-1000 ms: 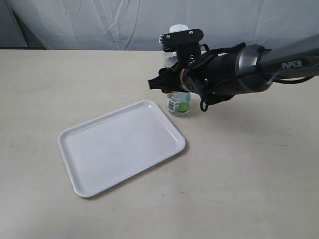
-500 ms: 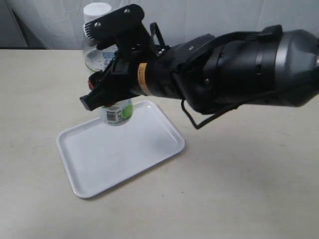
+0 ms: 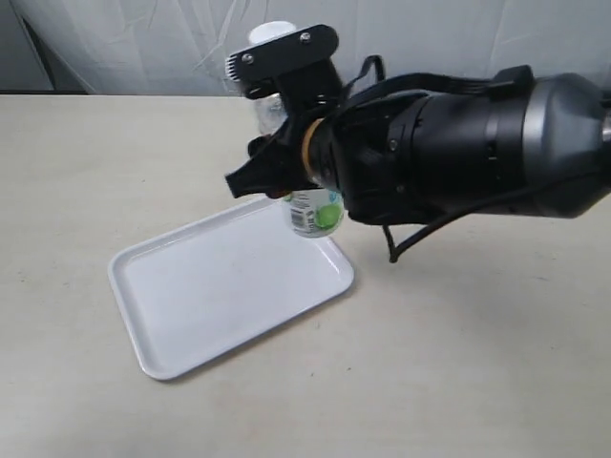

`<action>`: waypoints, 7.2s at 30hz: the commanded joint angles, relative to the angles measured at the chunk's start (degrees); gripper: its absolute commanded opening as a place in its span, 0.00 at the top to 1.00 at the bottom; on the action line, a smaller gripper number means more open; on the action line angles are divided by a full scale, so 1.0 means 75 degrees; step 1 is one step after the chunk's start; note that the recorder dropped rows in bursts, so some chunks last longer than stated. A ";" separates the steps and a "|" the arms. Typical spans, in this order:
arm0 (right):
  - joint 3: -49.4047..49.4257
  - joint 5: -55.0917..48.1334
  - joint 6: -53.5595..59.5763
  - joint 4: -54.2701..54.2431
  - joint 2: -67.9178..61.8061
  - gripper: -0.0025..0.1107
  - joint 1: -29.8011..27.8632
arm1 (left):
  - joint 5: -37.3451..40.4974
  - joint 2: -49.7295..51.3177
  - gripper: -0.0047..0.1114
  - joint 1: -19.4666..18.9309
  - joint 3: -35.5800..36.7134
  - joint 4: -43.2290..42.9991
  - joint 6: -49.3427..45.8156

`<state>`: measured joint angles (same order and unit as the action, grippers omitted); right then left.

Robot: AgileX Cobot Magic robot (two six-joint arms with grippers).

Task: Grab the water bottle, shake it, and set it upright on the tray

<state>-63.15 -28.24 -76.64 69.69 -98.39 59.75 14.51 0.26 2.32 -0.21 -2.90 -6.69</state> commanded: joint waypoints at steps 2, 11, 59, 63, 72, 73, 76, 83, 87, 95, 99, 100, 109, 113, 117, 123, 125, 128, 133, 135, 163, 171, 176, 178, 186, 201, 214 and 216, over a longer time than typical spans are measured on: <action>-0.0192 0.0758 0.2569 -0.0758 0.0180 0.98 0.0190 | -0.0074 -0.0035 0.96 0.0019 0.0029 0.0030 0.0018; -0.0334 0.1473 0.2636 -0.1348 0.0154 0.98 0.0270 | -0.0088 -0.0035 0.96 0.0019 0.0029 0.0030 0.0021; 0.0447 0.0524 0.4467 -0.5205 0.1726 0.98 0.0225 | -0.0088 -0.0035 0.96 0.0019 0.0029 0.0030 0.0021; 0.0486 0.0340 0.5919 -0.5274 0.1661 0.98 0.0225 | -0.0088 -0.0035 0.96 0.0019 0.0029 0.0030 0.0021; 0.0406 0.0578 0.4430 -0.4068 0.1806 0.98 0.0058 | -0.0088 -0.0035 0.96 0.0019 0.0029 0.0030 0.0021; 0.0422 0.1121 0.6392 -0.5001 0.1863 0.98 0.0225 | -0.0088 -0.0035 0.96 0.0019 0.0029 0.0030 0.0021; 0.0241 0.1363 0.7016 -0.5401 0.1879 0.98 0.0116 | -0.0088 -0.0035 0.96 0.0019 0.0029 0.0030 0.0021; 0.0405 0.1592 0.5009 -0.4701 0.1802 0.98 0.0038 | -0.0088 -0.0035 0.96 0.0019 0.0029 0.0030 0.0021; 0.0373 0.1699 0.5501 -0.4965 0.1818 0.98 -0.0145 | -0.0088 -0.0035 0.96 0.0019 0.0029 0.0030 0.0021; 0.0390 0.0665 0.4823 -0.6425 0.1727 0.98 -0.1352 | -0.0088 -0.0035 0.96 0.0019 0.0029 0.0030 0.0021; 0.0390 0.1172 0.9532 -1.0854 0.1727 0.98 -0.1582 | -0.0088 -0.0035 0.96 0.0019 0.0029 0.0030 0.0036; 0.0390 0.1091 1.0893 -1.1866 0.1727 0.98 -0.1665 | -0.0088 -0.0035 0.96 0.0019 0.0029 0.0030 0.0036; 0.0401 0.1229 1.6674 -1.6507 0.1681 0.98 -0.2092 | -0.0088 -0.0035 0.96 0.0019 0.0029 0.0030 0.0019; 0.1028 0.3969 1.6674 -1.6772 0.1643 0.98 -0.1105 | -0.0088 -0.0035 0.96 0.0019 0.0029 0.0030 0.0019; 0.1461 0.4673 1.6879 -1.5263 0.1613 0.98 -0.0090 | -0.0088 -0.0035 0.96 0.0019 0.0029 0.0030 0.0032; 0.1603 0.4160 1.7434 -1.6546 0.1597 0.98 -0.0141 | -0.0088 -0.0035 0.96 0.0019 0.0029 0.0030 0.0032; 0.1752 0.4024 1.6859 -1.4684 0.1580 0.98 -0.0236 | -0.0088 -0.0035 0.96 0.0019 0.0029 0.0030 0.0032; 0.2088 0.5641 1.5434 -1.7734 0.1580 0.98 -0.0682 | -0.0088 -0.0035 0.96 0.0019 0.0029 0.0030 0.0032; 0.1739 0.3005 1.5739 -1.4969 0.1704 0.98 -0.0573 | -0.0088 -0.0035 0.96 0.0019 0.0029 0.0030 0.0032; 0.1939 0.4423 1.5076 -1.5566 0.1783 0.98 -0.0695 | -0.0088 -0.0035 0.96 0.0019 0.0029 0.0030 0.0032; 0.1368 0.2940 1.4198 -1.3078 0.1623 0.98 -0.1063 | -0.0102 -0.0035 0.96 0.0019 0.0029 0.0030 0.0031; 0.1378 0.1844 1.3675 -1.4126 0.1332 0.98 -0.1436 | -0.0102 -0.0035 0.96 0.0019 0.0029 0.0030 0.0031; 0.1782 0.4432 1.4203 -1.4553 0.1643 0.98 -0.1350 | -0.0103 -0.0035 0.96 0.0019 0.0029 0.0030 0.0017; 0.1794 0.4617 1.4045 -1.5630 0.1566 0.98 -0.1332 | -0.0103 -0.0035 0.96 0.0019 0.0029 0.0030 0.0017; 0.1834 0.4163 1.3594 -1.3703 0.1574 0.98 -0.1258 | -0.0103 -0.0035 0.96 0.0019 0.0029 0.0030 0.0017; 0.1752 0.4693 1.4024 -1.4249 0.1830 0.98 -0.0903 | -0.0103 -0.0035 0.96 0.0019 0.0029 0.0030 0.0017; 0.1572 0.2313 1.4209 -1.4533 0.2074 0.98 -0.0347 | -0.0103 -0.0035 0.96 0.0019 0.0029 0.0030 0.0017; 0.1552 0.3055 1.4209 -1.4520 0.2377 0.98 -0.0347 | -0.0103 -0.0035 0.96 0.0019 0.0029 0.0030 0.0017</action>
<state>-50.84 -11.35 30.07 -39.68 -83.31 57.18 14.51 0.26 2.32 -0.21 -2.90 -6.69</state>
